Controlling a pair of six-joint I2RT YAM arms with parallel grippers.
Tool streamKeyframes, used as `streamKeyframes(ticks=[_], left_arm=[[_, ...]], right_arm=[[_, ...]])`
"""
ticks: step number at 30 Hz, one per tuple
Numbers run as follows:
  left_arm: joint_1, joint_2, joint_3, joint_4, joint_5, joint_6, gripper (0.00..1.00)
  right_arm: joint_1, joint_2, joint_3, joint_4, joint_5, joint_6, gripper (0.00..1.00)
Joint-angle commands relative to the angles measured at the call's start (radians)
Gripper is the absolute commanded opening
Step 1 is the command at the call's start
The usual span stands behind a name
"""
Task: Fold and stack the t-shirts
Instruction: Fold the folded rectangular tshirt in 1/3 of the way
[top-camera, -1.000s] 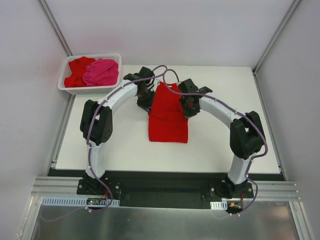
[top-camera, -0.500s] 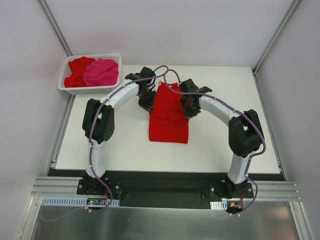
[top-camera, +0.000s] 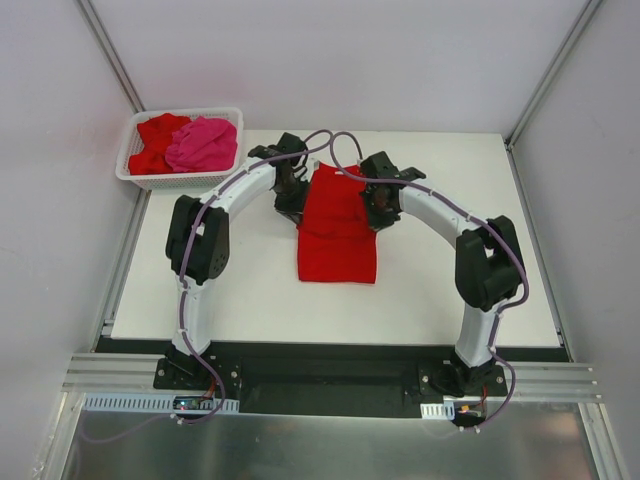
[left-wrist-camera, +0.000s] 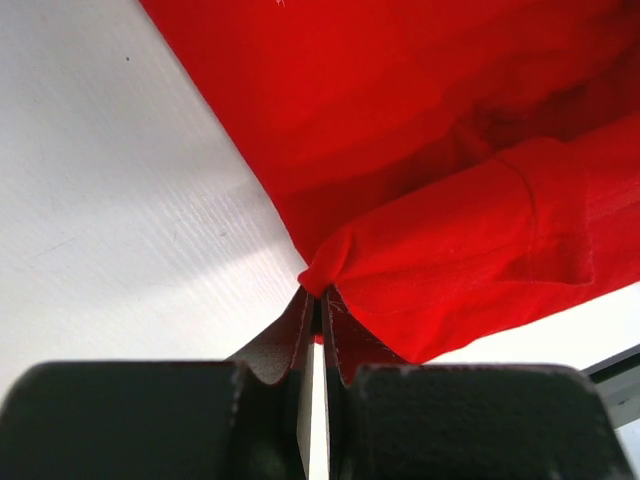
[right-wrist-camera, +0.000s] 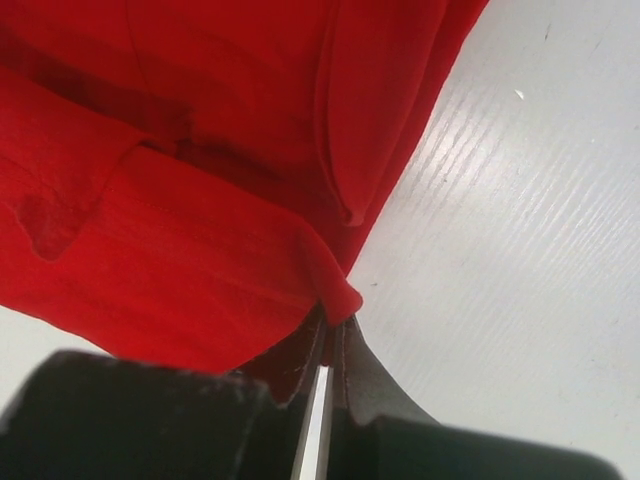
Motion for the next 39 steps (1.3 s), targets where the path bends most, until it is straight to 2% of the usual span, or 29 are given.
streamKeyframes(ticks=[1, 2, 3, 4, 6, 7, 14, 21, 28, 34, 39], left_arm=[[0.016, 0.013, 0.042, -0.031, 0.008, 0.015, 0.03], [0.016, 0.014, 0.042, -0.031, 0.010, 0.014, 0.29], [0.016, 0.014, 0.039, -0.031, 0.013, 0.015, 0.59], [0.016, 0.013, 0.039, -0.033, 0.014, 0.015, 0.99], [0.016, 0.013, 0.039, -0.034, 0.013, 0.017, 0.99], [0.016, 0.009, 0.036, -0.034, 0.010, 0.017, 0.99], [0.002, -0.059, -0.008, -0.034, 0.001, 0.009, 0.99], [-0.053, -0.151, -0.129, -0.011, -0.076, 0.015, 0.99], [-0.011, -0.271, -0.287, 0.010, -0.116, -0.022, 0.99], [0.031, -0.380, -0.392, 0.012, -0.156, -0.026, 0.99], [0.117, -0.469, -0.445, 0.010, -0.170, -0.003, 0.99]], right_arm=[[-0.019, 0.012, 0.029, -0.032, 0.004, 0.008, 0.10], [-0.017, 0.012, 0.028, -0.032, 0.007, 0.009, 0.22], [-0.017, 0.012, 0.026, -0.031, 0.009, 0.011, 0.34], [-0.019, 0.011, 0.023, -0.031, 0.013, 0.011, 0.50], [-0.019, 0.008, 0.022, -0.034, 0.022, 0.014, 0.73], [-0.019, 0.001, 0.020, -0.035, 0.032, 0.019, 0.96], [-0.005, -0.118, -0.052, -0.026, 0.061, 0.035, 0.96], [0.136, -0.198, -0.155, 0.047, 0.096, -0.003, 0.96], [0.197, -0.137, -0.060, 0.032, 0.042, -0.017, 0.99], [0.208, -0.094, -0.069, 0.046, 0.052, -0.021, 0.98], [0.207, -0.045, -0.041, 0.054, 0.012, -0.011, 0.98]])
